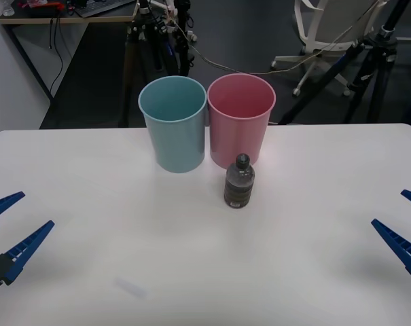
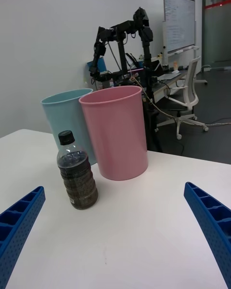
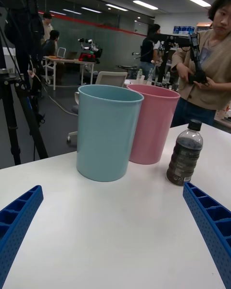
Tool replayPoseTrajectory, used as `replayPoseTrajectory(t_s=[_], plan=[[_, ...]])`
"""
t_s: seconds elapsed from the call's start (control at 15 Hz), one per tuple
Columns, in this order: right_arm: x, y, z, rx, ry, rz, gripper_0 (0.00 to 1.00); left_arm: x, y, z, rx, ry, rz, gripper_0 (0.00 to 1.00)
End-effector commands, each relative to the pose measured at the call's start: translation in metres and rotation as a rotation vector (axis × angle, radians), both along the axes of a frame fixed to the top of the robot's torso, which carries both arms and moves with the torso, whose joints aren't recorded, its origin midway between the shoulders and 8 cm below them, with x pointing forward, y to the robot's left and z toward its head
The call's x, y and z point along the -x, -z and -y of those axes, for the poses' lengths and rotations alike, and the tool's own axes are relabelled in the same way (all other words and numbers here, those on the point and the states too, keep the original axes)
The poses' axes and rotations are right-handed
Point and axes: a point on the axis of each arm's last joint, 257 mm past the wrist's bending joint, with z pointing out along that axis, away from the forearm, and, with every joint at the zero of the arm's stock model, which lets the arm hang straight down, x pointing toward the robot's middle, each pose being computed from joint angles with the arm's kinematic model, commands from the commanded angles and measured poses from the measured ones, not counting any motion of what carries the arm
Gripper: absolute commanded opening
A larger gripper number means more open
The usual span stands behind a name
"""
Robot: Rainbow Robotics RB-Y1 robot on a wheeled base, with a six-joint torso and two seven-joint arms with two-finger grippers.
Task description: Grasp the object on the table and drop it into the matching bin: aluminum can to the light blue bin, PET bottle to the pink bin.
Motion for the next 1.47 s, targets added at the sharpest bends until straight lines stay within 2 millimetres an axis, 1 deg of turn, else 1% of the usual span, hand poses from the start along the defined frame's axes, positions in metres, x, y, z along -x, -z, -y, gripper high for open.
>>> replayPoseTrajectory(t_s=[0.07,0.13,0.47,0.6,0.67,0.8,0.93,1.2,1.33,1.47], plan=[[0.0,0.0,0.0,0.0,0.0,0.0,1.0,0.0,0.0,0.0,0.0,0.0,0.0,1.0],[0.005,0.012,-0.008,-0.036,0.004,-0.022,1.0,0.0,0.0,0.0,0.0,0.0,0.0,1.0],[0.014,0.019,-0.004,-0.018,0.021,-0.038,1.0,0.0,0.0,0.0,0.0,0.0,0.0,1.0],[0.021,0.025,-0.005,0.006,0.015,-0.043,1.0,0.0,0.0,0.0,0.0,0.0,0.0,1.0],[0.023,0.027,-0.006,0.045,0.019,-0.019,1.0,0.0,0.0,0.0,0.0,0.0,0.0,1.0],[0.03,0.035,-0.01,0.132,0.014,0.025,1.0,0.0,0.0,0.0,0.0,0.0,0.0,1.0],[0.031,0.042,-0.014,0.195,0.014,0.056,1.0,0.0,0.0,0.0,0.0,0.0,0.0,1.0],[0.03,0.059,-0.049,0.226,-0.039,0.085,1.0,0.0,0.0,0.0,0.0,0.0,0.0,1.0],[0.031,0.066,-0.07,0.206,-0.078,0.091,1.0,0.0,0.0,0.0,0.0,0.0,0.0,1.0],[0.028,0.077,-0.086,0.17,-0.121,0.064,1.0,0.0,0.0,0.0,0.0,0.0,0.0,1.0]])
